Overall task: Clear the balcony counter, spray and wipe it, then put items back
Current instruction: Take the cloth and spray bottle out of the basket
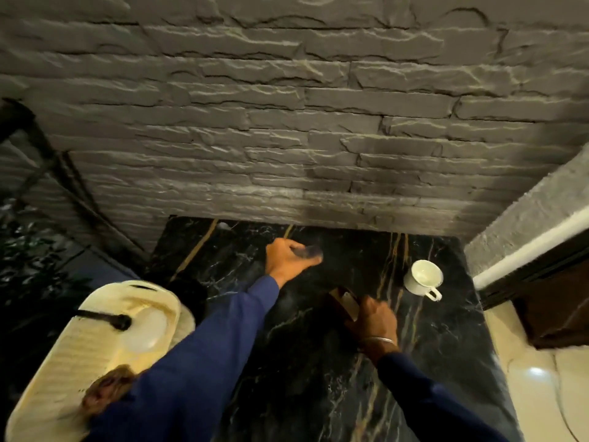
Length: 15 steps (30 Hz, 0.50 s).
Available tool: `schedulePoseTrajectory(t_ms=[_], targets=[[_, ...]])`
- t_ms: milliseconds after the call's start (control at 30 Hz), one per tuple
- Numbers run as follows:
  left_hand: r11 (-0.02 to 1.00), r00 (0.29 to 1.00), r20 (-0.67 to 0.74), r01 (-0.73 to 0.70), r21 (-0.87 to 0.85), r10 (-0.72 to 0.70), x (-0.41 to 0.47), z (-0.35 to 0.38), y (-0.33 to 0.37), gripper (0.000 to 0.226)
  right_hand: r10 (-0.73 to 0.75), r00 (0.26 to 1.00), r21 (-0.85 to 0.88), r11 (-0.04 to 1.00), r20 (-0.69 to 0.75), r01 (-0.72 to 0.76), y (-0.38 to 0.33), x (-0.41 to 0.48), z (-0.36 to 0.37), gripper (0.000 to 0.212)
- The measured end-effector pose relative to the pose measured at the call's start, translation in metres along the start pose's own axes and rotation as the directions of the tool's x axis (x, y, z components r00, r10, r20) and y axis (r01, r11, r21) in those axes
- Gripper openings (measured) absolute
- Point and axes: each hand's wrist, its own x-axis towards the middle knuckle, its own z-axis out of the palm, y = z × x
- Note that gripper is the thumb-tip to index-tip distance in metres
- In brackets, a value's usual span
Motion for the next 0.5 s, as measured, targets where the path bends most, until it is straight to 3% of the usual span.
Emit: schedulePoseTrajectory(t_ms=[100, 200, 367, 433, 500], targets=[[0.89, 0.991, 0.112, 0.112, -0.442, -0.069, -0.024, -0.022, -0.002, 0.037, -0.049, 0.999, 0.003, 0.999, -0.013, 0.049, -0.026, 0.006, -0.014, 0.061], [0.757, 0.995, 0.097, 0.09, -0.647, -0.035, -0.048, -0.058, -0.004, 0.03, -0.154, 0.988, -0.008, 0.988, -0.018, 0.154, -0.069, 0.01, -0.04, 0.061], [0.533, 0.996, -0.087, -0.085, -0.842, 0.022, -0.105, -0.142, -0.006, 0.049, -0.381, 0.914, 0.01, 0.923, -0.14, 0.386, -0.155, 0.001, -0.077, 0.058], [0.512, 0.978, -0.205, -0.196, -0.837, 0.038, -0.139, -0.18, -0.012, 0.049, -0.467, 0.873, -0.003, 0.882, -0.143, 0.471, -0.196, -0.01, -0.084, 0.05], [0.595, 0.932, -0.361, -0.292, -0.749, 0.003, -0.173, -0.216, -0.024, 0.05, -0.521, 0.845, -0.059, 0.854, -0.123, 0.517, -0.24, -0.028, -0.09, 0.035]])
